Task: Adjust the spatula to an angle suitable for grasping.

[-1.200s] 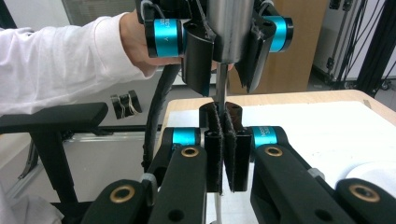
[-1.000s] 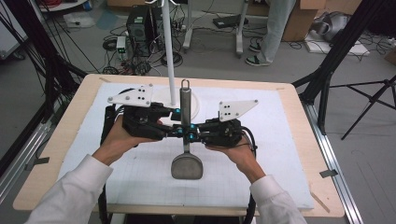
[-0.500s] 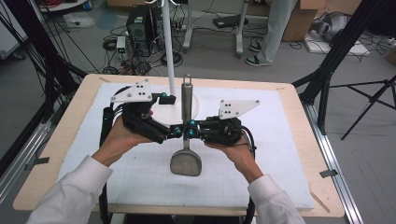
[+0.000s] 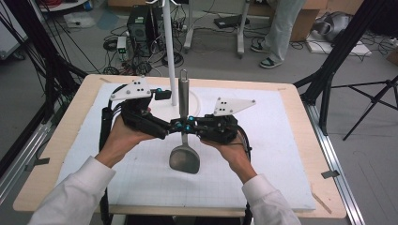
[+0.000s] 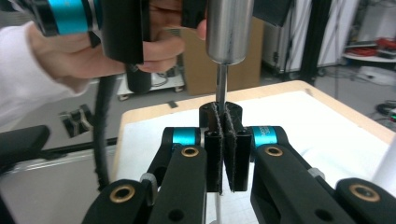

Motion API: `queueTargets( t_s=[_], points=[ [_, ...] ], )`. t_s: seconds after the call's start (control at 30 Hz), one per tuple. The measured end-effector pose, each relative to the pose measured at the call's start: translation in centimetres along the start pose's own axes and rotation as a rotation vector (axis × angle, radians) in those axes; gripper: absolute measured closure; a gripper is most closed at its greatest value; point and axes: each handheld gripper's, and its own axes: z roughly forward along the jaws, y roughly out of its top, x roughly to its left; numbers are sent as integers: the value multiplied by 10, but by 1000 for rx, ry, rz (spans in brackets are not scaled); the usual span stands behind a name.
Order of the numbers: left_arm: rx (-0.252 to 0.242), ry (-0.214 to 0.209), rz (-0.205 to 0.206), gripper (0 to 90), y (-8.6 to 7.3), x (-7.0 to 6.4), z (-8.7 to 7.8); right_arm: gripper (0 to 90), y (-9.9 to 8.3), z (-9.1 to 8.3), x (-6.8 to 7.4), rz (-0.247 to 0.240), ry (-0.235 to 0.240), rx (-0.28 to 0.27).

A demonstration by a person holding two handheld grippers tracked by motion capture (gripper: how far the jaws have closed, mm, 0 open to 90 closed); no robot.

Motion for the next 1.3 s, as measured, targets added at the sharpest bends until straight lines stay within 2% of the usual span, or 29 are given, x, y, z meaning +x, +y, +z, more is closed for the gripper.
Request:
queueTargets(
  t_s=[0.1, 0.3, 0.53, 0.63, 0.73, 0.9, 0.97, 1.07, 1.2, 1.3],
  points=[
    [-16, 17, -10, 24, 1, 0, -1, 882, 0, 2, 0, 9, -5, -2],
    [-19, 1, -10, 38, 3, -1, 0, 882, 1, 6, 0, 7, -18, -1],
    [-31, -1, -13, 115, 3, 1, -1, 882, 1, 9, 1, 14, -19, 0],
    [-40, 1, -6, 195, 3, 0, -2, 882, 1, 10, 0, 10, -25, -2],
    [-51, 4, -1, 317, 4, 0, -4, 882, 1, 12, 1, 21, -25, -2],
    [-49, 18, -4, 438, 5, -1, -4, 882, 2, 13, 1, 18, -23, -1],
    [-58, 20, -7, 460, 5, -1, -5, 882, 2, 13, 1, 18, -23, -1],
    [-45, 30, 2, 509, 5, -2, -5, 882, 1, 13, 1, 17, -20, 3],
    [-42, 23, -5, 562, 6, -2, -5, 882, 1, 13, 1, 15, -18, 7],
    [-41, 10, -4, 636, 6, -3, -5, 882, 1, 13, 1, 15, -21, 6]
  ],
)
